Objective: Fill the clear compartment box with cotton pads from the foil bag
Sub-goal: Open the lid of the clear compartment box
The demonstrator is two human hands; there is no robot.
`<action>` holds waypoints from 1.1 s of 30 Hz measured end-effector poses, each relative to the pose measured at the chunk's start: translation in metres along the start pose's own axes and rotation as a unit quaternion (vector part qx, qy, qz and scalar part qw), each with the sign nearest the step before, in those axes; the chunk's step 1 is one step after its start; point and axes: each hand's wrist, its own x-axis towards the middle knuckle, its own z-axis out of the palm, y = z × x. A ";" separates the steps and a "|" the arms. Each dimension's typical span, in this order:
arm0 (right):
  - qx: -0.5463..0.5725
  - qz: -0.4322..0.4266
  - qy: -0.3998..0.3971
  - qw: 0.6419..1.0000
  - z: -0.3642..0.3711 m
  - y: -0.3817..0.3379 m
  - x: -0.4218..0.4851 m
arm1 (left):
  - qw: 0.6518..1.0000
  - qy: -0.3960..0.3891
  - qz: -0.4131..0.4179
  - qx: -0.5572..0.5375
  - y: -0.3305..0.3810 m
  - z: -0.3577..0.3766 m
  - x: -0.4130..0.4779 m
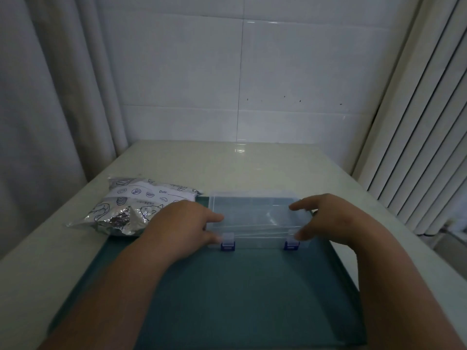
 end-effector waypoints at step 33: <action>-0.052 -0.118 0.086 0.988 0.043 -0.011 0.026 | 0.995 0.028 0.017 -0.096 -0.001 0.016 0.003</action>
